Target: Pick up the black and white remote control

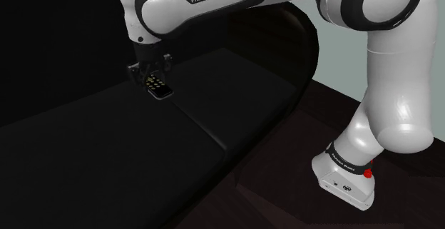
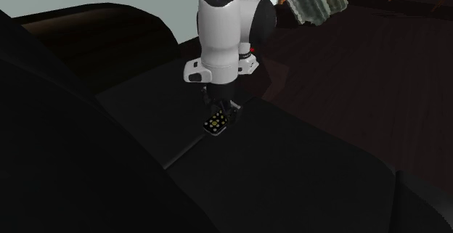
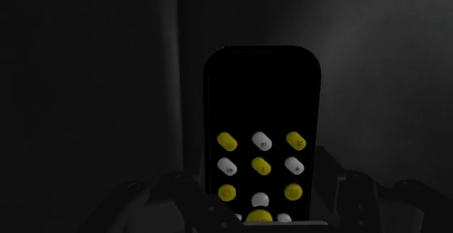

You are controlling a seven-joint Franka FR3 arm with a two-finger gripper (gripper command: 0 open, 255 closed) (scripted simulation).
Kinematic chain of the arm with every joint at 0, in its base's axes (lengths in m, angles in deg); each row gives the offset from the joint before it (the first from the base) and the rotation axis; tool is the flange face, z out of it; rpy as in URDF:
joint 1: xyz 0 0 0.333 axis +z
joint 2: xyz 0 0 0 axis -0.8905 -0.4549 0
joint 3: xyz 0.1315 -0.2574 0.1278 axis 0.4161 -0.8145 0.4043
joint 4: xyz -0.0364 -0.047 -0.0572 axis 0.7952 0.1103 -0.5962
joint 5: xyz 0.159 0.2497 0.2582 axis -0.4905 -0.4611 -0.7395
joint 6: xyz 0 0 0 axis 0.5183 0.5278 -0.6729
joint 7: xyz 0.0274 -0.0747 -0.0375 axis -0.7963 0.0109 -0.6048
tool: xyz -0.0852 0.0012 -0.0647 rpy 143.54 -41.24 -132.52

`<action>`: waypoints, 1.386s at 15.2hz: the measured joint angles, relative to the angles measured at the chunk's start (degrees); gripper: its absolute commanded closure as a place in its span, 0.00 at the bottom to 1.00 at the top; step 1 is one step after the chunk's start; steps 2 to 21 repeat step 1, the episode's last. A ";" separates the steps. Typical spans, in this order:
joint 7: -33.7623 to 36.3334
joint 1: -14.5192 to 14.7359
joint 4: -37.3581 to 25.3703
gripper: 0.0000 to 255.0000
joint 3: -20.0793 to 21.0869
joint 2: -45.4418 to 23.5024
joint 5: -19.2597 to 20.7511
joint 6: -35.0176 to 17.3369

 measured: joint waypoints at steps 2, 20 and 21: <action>-0.01 0.02 -0.23 1.00 0.04 0.19 -0.06 0.42; -0.01 0.02 -0.23 1.00 0.04 0.19 -0.06 0.42; -0.01 0.02 -0.23 1.00 0.04 0.19 -0.06 0.42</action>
